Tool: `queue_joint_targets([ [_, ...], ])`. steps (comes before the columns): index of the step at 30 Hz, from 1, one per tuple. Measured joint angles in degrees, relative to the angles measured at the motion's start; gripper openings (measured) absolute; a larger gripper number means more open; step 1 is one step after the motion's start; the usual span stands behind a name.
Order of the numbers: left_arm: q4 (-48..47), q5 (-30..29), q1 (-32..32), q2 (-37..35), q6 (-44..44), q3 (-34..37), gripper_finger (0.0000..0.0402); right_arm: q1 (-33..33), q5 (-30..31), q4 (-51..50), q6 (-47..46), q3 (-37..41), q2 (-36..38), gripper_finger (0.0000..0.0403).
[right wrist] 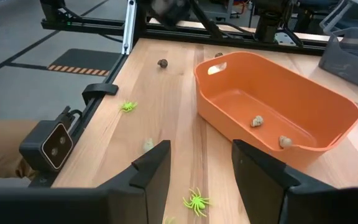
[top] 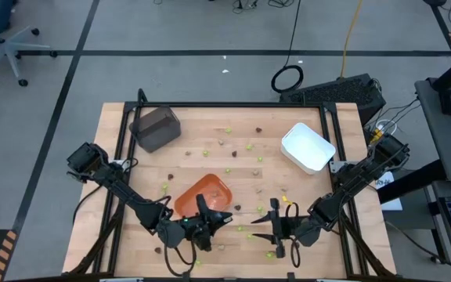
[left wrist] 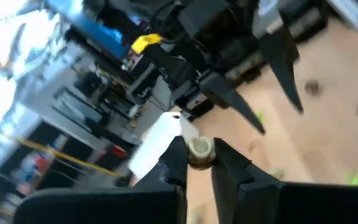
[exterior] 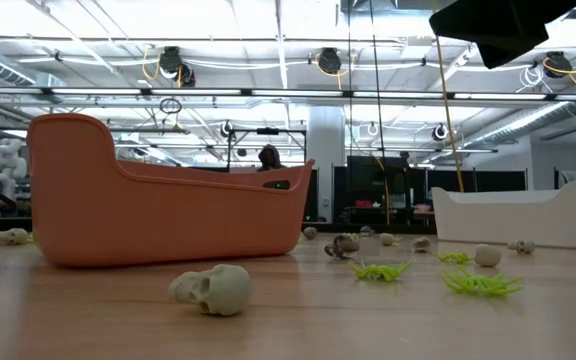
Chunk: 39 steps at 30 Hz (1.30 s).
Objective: Sort Halloween decoration
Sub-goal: Put the small white skull toy into the orange bin
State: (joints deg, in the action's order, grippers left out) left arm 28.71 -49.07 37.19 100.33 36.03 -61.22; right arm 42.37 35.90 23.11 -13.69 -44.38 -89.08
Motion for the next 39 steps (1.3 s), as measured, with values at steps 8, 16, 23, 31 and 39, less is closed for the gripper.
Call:
queue_joint_targets([
  [8, -0.2, 2.4, 0.2, 0.0, -15.6, 0.0, 0.003, 0.0, 0.0, 0.1, 1.3, 0.0, 0.0, 0.0155],
  [16, -1.2, 2.5, 0.5, 0.0, -27.4, 0.0, 0.003, 0.0, 0.0, 0.1, 3.4, 0.0, 0.0, 0.0155],
  [23, -7.4, 2.5, 0.0, 0.0, -20.2, 0.0, 0.003, 0.0, 0.0, 0.1, 6.0, 0.0, 0.0, 0.0155],
  [31, -8.8, 2.4, -0.9, 0.0, -5.0, 0.0, 0.003, 0.0, 0.0, 0.1, 6.0, 0.0, 0.0, 0.0155],
  [39, -11.8, 3.5, -3.2, -2.3, -13.1, 0.0, 0.0037, 0.0, 0.0, 0.2, 6.3, 0.0, 0.0, 0.0155],
])
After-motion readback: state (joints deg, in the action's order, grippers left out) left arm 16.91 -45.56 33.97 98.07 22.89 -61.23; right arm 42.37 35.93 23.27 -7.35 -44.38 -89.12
